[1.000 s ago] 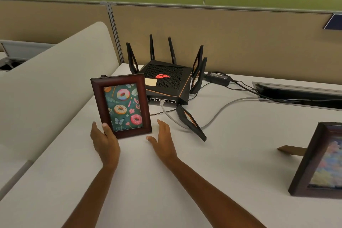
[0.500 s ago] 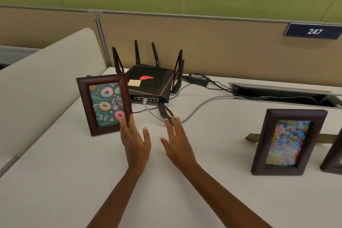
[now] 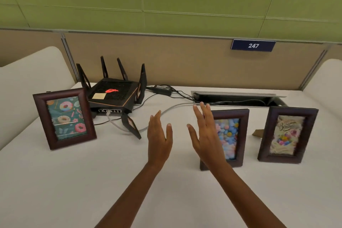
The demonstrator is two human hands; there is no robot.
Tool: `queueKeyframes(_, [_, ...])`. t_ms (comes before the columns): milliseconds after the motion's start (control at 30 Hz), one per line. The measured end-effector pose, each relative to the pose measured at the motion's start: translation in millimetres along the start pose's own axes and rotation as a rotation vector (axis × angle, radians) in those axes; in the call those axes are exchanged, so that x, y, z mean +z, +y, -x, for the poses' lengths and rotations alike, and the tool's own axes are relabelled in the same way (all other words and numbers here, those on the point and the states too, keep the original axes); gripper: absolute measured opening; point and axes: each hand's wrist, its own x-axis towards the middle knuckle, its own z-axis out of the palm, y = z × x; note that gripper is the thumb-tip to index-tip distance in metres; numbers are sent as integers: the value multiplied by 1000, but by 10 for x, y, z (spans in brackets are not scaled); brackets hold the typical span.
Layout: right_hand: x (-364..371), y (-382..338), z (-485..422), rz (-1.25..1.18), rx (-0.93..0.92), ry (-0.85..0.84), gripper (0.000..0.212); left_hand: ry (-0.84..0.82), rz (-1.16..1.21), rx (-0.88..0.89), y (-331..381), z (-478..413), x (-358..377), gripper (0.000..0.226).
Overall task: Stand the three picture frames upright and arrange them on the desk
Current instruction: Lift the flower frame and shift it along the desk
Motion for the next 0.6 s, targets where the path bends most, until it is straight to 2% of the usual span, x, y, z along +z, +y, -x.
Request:
queueKeyframes(167, [-453, 468, -48, -32, 86, 105, 53, -81, 35, 6, 344, 42, 377, 49])
queueKeyframes(300, [-636, 827, -16, -105, 239, 151, 51, -93, 33, -110, 475, 86, 630, 48])
queueKeyframes(533, [-675, 1297, 184, -315, 507, 78, 55, -196, -37, -329, 421, 168, 895, 52])
queueKeyframes(600, [-656, 1396, 224, -381, 578, 40, 55, -243, 40, -416, 424, 198, 935, 56])
